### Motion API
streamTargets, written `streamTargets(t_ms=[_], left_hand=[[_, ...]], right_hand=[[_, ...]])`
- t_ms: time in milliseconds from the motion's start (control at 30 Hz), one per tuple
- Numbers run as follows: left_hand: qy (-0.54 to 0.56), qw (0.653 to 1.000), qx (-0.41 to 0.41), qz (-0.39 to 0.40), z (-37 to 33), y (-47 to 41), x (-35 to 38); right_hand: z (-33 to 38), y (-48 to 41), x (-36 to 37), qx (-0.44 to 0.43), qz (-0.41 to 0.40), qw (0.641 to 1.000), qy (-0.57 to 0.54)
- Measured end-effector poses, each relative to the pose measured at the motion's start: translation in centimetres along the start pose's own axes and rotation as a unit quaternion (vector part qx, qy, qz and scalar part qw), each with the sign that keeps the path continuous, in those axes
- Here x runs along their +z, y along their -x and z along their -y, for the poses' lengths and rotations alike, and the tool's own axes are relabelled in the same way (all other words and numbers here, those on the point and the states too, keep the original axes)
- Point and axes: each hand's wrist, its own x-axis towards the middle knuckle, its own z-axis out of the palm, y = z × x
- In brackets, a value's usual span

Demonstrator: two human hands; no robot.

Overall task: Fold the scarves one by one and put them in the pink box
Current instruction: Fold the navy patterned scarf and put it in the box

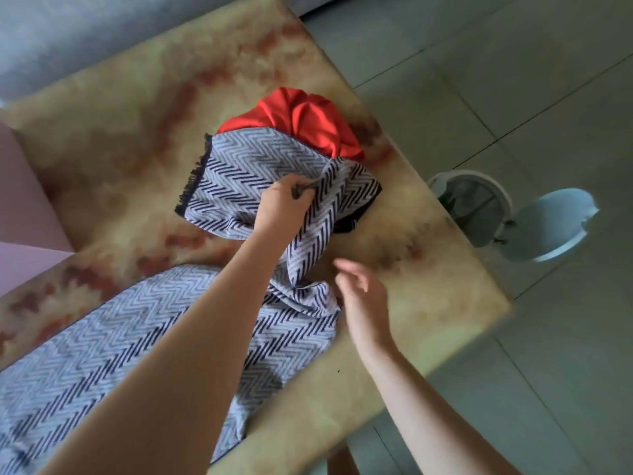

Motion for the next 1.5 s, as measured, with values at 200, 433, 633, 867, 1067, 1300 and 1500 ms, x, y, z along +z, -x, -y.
streamTargets(t_ms=[200, 433, 633, 867, 1067, 1300, 1500], left_hand=[[-0.054, 0.996, -0.069, 0.035, 3.0, 3.8, -2.2], [-0.133, 0.981, -0.131, 0.043, 7.0, 6.2, -5.1], [-0.052, 0.996, -0.058, -0.047, 3.2, 4.7, -5.4], [0.043, 0.997, -0.059, 0.01, 1.9, 1.8, -1.7], [0.12, 0.991, 0.054, -0.005, 0.0, 2.7, 0.1], [0.061, 0.964, 0.123, 0.226, -3.8, 6.0, 6.1], [0.041, 0.979, 0.101, 0.169, -3.0, 7.1, 6.5]], right_hand=[[2.6, -6.3, -0.5, 0.045, -0.082, 0.995, -0.018], [3.4, -7.9, 2.5, -0.017, 0.0, 1.0, -0.013], [2.0, -3.0, 2.0, -0.093, 0.098, 0.985, 0.105], [0.5, -1.0, 1.7, -0.049, 0.092, 0.991, 0.088], [4.5, -3.6, -1.3, 0.001, -0.013, 0.999, -0.047], [8.2, -7.2, -6.6, -0.015, 0.031, 0.998, 0.044], [3.0, -8.4, -10.8, 0.074, -0.137, 0.987, -0.046]])
